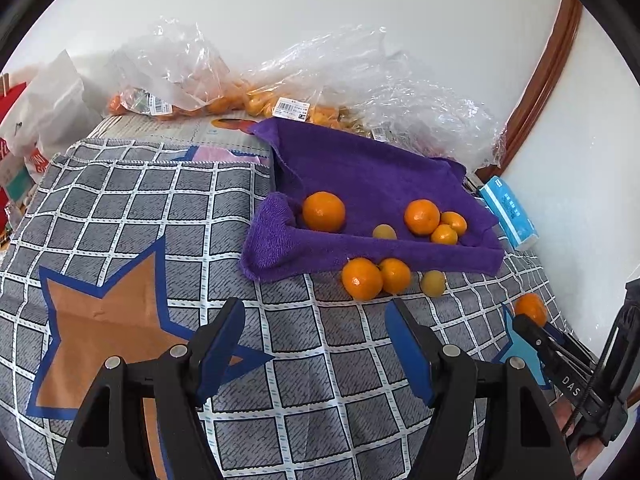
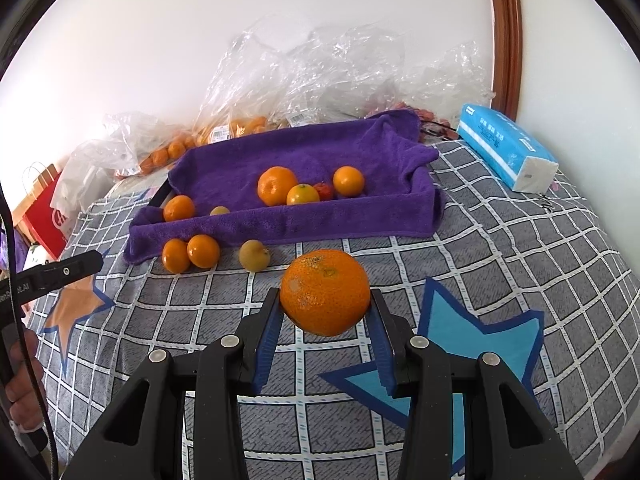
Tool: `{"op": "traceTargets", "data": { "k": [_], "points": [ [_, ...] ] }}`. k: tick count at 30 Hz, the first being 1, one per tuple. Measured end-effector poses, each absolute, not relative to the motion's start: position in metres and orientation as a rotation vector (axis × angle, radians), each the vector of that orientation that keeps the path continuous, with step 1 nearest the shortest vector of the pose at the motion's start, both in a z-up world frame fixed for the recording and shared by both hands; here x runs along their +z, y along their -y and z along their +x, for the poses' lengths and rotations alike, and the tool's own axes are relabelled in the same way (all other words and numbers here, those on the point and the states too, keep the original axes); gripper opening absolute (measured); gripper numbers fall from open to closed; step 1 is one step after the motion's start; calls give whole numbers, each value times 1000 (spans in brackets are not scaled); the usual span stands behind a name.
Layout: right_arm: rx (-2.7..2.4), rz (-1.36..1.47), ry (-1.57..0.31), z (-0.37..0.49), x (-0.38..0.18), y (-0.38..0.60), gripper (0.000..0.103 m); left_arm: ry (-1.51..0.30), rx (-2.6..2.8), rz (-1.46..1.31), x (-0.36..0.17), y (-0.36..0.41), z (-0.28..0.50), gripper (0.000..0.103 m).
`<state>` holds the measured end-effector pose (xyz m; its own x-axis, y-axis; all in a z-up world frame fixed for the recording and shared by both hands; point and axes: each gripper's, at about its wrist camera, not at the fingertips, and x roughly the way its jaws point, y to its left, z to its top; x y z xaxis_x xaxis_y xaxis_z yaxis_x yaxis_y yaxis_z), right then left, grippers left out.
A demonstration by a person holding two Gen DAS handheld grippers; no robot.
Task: Organize fruits
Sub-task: 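Hold the large mandarin with the right gripper while the left approaches an orange beside the towel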
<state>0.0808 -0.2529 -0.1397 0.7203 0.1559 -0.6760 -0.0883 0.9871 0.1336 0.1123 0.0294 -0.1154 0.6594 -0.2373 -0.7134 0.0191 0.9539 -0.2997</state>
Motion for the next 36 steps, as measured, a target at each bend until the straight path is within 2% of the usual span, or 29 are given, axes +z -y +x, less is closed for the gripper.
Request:
{"op": "traceTargets", "data": {
  "k": [28,31,33,36],
  "points": [
    [103,127,-737,95,-137,290,42,-907,-188,-223,-136,18,156,69],
    [96,119,-743,96,-139,294,42,-924,-178,-216,-141,19,162,57],
    [88,120,-750,98,-142,297,42,-926,-179,-212,-145,18,164,37],
    [82,129,-762,101,-145,301,42,-937,-213,-231,-149,18,168,37]
  ]
}}
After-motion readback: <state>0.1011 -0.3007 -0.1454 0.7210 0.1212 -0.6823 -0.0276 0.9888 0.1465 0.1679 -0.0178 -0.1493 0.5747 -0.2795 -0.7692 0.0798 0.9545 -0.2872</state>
